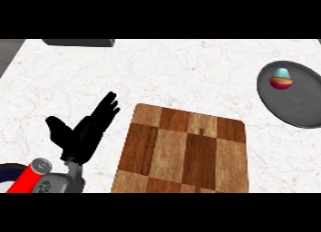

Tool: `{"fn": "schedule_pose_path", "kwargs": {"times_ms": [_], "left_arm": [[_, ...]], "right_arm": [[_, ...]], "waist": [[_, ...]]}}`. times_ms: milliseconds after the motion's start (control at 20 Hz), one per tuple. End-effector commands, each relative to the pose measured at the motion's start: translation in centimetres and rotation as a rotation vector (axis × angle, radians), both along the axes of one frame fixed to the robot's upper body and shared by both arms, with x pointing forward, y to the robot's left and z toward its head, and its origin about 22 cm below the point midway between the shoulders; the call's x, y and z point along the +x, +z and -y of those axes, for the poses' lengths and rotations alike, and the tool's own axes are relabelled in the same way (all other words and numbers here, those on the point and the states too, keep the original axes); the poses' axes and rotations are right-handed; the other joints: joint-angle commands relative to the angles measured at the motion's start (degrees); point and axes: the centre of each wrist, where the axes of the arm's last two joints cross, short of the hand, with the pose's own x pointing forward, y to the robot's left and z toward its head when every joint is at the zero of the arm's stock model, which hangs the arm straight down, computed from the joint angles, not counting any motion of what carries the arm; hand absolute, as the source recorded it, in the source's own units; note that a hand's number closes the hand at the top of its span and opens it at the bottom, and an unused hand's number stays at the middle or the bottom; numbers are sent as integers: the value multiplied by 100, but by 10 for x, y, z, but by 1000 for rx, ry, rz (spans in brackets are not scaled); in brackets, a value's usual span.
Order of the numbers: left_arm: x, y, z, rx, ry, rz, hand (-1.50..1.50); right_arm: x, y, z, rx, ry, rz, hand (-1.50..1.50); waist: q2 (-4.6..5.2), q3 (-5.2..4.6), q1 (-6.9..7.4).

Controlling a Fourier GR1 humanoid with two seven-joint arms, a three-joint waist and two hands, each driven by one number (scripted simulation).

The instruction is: Pick the cupcake from the cutting board and place it in the pan

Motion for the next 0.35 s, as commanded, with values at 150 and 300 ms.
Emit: {"fn": "schedule_pose_path", "kwargs": {"times_ms": [150, 300], "left_arm": [[-10, -6, 6, -8, 7, -20, 0], [-1, 3, -8, -11, 6, -2, 0]], "right_arm": [[-21, -18, 4, 39, 101, 44, -150], [-27, 2, 19, 43, 116, 25, -150]], "waist": [[-34, -2, -16], [-25, 0, -16]]}}
